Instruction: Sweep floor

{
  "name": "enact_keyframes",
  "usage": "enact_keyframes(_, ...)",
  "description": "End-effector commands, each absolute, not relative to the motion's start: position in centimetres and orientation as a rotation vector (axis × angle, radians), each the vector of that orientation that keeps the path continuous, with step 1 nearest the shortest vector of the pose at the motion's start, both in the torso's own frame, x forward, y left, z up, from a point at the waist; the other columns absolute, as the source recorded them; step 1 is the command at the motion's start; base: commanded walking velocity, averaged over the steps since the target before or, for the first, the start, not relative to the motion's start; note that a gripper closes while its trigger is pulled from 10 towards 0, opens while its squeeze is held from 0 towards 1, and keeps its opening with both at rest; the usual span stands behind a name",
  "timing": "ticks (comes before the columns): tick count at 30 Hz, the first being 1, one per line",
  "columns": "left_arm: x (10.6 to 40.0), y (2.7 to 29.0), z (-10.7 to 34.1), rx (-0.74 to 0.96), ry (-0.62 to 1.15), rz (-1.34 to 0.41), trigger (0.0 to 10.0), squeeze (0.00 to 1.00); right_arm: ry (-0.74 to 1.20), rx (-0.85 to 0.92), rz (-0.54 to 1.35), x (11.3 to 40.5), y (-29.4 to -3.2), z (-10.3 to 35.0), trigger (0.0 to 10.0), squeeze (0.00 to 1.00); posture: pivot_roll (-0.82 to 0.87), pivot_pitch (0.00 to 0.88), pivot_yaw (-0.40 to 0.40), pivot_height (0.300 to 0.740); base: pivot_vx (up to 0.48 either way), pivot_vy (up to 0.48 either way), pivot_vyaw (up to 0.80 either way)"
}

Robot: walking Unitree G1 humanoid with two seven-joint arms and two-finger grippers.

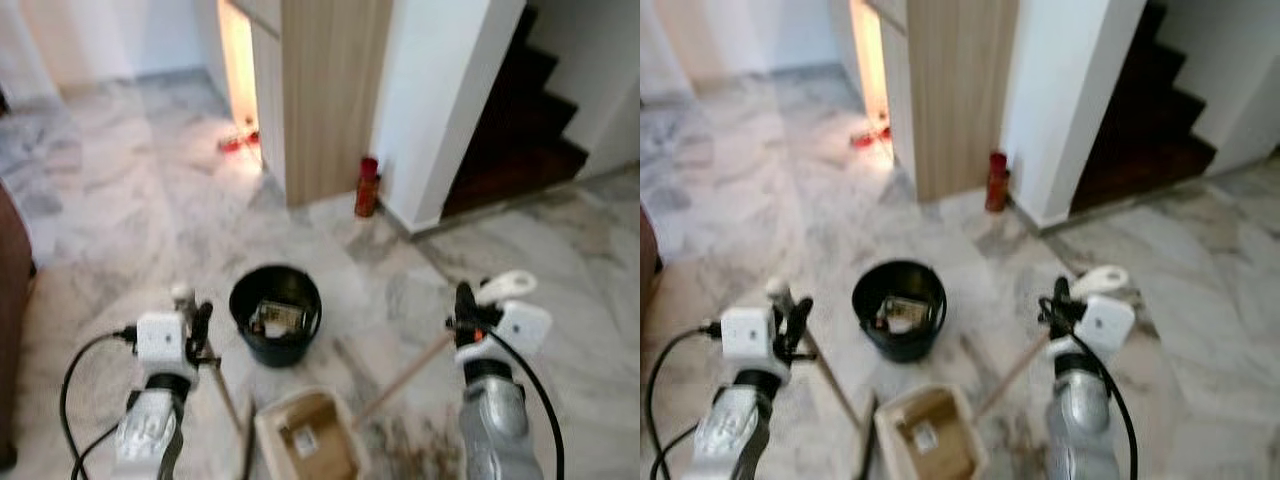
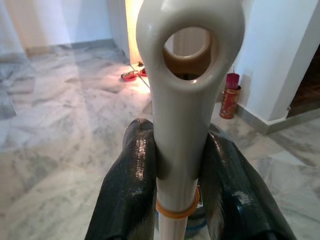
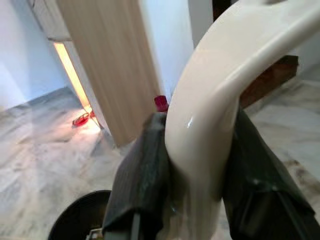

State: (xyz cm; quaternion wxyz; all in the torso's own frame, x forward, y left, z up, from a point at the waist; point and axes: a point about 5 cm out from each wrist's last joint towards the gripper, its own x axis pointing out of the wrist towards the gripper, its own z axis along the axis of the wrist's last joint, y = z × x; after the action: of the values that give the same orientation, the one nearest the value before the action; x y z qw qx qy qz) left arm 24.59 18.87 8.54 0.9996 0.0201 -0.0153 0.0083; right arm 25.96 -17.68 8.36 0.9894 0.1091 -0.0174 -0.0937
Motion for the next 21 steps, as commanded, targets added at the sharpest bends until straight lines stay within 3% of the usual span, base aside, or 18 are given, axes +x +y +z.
enact_keyframes(1, 24.91, 18.36, 9.50, 0.039, -0.076, 0.004, 10.0, 0.00, -0.072, 0.238, -0.203, 26.13, -18.13, 9.21, 10.0, 0.00, 0.02, 0.000, 0.006, 0.740, 0.000, 0.337, 0.00)
enact_keyframes(15, 25.16, 18.48, 9.62, 0.041, -0.080, 0.017, 10.0, 0.00, -0.072, 0.255, -0.210, 26.46, -18.28, 9.33, 10.0, 0.00, 0.02, 0.000, 0.006, 0.740, 0.000, 0.332, 0.00)
enact_keyframes(21, 25.26, 18.52, 9.62, 0.037, -0.080, 0.021, 10.0, 0.00, -0.073, 0.256, -0.212, 26.45, -18.23, 9.34, 10.0, 0.00, 0.02, 0.000, 0.008, 0.740, 0.000, 0.129, 0.00)
